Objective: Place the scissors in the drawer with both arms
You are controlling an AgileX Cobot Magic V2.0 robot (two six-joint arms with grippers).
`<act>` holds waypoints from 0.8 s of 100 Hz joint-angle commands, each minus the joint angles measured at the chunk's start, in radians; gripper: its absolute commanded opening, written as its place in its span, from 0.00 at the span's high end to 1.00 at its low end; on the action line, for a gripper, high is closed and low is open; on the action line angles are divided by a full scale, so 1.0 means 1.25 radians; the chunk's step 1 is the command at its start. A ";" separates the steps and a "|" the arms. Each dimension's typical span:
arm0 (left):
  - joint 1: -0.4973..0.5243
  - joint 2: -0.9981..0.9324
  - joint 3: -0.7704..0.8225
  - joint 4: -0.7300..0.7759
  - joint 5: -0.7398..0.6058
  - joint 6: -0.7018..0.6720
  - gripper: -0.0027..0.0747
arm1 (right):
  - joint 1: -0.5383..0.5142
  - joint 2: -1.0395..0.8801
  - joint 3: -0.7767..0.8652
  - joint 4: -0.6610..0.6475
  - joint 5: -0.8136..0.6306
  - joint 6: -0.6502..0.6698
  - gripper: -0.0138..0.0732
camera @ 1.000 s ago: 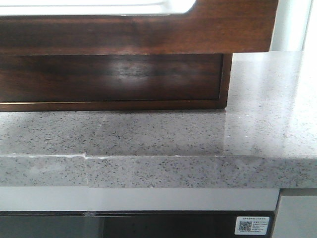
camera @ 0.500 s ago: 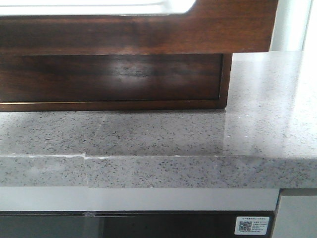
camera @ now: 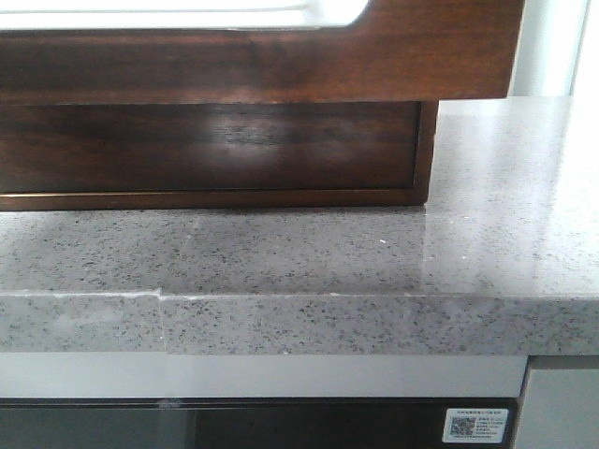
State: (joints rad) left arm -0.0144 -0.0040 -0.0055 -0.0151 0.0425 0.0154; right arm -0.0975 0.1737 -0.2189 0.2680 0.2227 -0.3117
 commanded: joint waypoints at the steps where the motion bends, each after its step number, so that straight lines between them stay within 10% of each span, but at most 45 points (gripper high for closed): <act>1: 0.000 -0.024 0.029 -0.007 -0.065 -0.007 0.99 | 0.000 -0.052 0.065 0.008 -0.166 -0.004 0.92; 34: 0.000 -0.024 0.029 -0.007 -0.065 -0.007 0.99 | 0.000 -0.118 0.196 0.017 -0.256 0.002 0.92; 53: 0.000 -0.024 0.029 -0.007 -0.065 -0.007 0.99 | 0.000 -0.166 0.196 -0.234 -0.254 0.279 0.92; 80: 0.000 -0.024 0.029 -0.007 -0.065 -0.007 0.99 | -0.004 -0.166 0.196 -0.241 -0.240 0.282 0.92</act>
State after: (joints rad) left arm -0.0144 -0.0040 -0.0055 -0.0151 0.0425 0.0138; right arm -0.0975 -0.0112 0.0103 -0.0140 0.0000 0.0363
